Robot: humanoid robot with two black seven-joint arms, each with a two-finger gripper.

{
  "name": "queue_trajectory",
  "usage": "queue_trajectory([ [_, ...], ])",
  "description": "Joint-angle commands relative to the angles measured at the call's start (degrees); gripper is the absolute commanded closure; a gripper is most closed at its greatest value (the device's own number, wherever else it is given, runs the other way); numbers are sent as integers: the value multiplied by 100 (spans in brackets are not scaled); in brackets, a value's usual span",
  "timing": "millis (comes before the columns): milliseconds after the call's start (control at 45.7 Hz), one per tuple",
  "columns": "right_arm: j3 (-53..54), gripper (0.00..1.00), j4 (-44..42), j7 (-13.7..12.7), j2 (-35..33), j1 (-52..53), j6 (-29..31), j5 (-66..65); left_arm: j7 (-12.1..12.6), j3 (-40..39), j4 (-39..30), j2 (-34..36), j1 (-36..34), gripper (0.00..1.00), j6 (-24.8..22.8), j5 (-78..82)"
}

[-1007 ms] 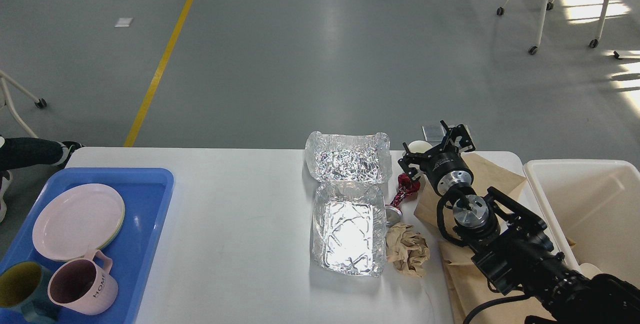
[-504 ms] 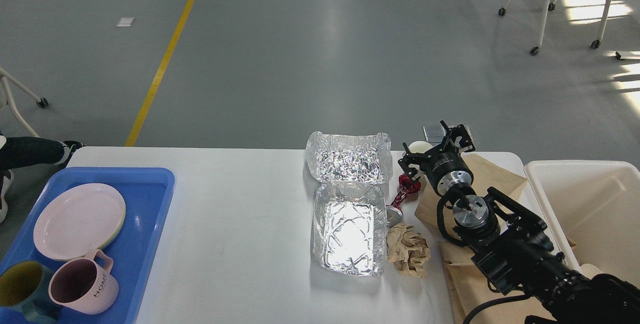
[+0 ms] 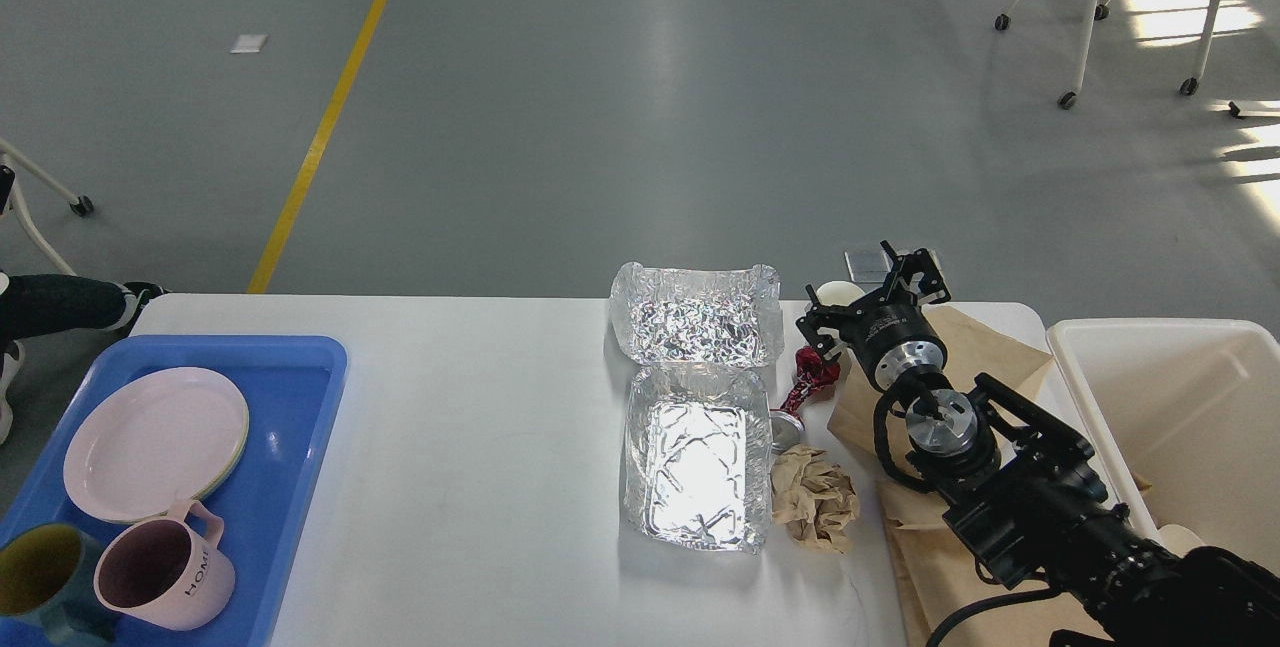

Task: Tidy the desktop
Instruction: 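Raise the open left gripper up away from the tray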

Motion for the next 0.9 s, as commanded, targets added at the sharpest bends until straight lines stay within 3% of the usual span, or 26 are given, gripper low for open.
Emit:
queue_trajectory([
  [0,0,0,0,0,0,0,0,0,15,-19,-4,-160,-62,4,1,-3],
  [482,0,0,0,0,0,0,0,0,-11,-63,-4,-828,-133,4,-78,-3],
  [876,0,0,0,0,0,0,0,0,-99,-187,-4,-1522,289,4,-87,6],
])
